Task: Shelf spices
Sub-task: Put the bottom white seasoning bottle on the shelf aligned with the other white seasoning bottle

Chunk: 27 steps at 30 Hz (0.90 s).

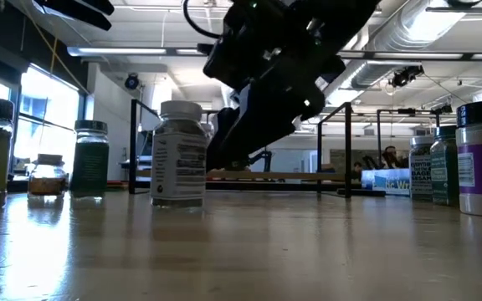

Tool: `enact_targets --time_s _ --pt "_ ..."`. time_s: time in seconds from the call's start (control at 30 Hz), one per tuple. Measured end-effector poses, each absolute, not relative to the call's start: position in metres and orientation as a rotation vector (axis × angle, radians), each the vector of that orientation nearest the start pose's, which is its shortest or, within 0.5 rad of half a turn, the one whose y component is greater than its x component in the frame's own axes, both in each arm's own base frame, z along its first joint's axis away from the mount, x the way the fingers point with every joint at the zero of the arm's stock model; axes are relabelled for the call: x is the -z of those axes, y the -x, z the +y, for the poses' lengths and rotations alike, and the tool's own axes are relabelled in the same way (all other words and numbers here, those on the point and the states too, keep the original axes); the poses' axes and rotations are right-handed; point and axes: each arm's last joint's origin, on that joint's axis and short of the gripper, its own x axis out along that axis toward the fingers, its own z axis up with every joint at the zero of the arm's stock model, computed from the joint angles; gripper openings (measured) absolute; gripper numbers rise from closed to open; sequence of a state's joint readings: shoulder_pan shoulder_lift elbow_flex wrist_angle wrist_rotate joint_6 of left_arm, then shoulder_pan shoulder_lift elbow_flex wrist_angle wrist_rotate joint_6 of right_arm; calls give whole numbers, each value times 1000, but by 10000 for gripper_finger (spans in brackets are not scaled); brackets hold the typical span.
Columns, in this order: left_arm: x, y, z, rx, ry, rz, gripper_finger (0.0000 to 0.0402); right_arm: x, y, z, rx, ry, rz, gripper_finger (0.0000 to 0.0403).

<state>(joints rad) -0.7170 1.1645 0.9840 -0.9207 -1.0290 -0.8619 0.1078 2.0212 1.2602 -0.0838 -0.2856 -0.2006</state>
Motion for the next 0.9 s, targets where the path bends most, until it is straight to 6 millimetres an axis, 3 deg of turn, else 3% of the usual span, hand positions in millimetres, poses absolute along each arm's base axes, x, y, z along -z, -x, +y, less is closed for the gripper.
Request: enact_targets --time_s 0.17,0.27,0.5,0.77,0.9 --pt "-287 -171 -116 -534 -29 514 268 -144 -409 81 -498 126 810 279" --pt "-287 -170 -116 -534 -32 516 268 -148 -407 85 -404 130 832 279" --pt "-287 -170 -115 -536 -36 517 268 -185 -393 91 -154 39 820 279" --pt "-287 -170 -115 -535 -34 517 268 -186 -386 156 177 65 579 279" --pt "-286 -170 -116 -534 -27 517 268 -186 -387 163 238 10 507 279"
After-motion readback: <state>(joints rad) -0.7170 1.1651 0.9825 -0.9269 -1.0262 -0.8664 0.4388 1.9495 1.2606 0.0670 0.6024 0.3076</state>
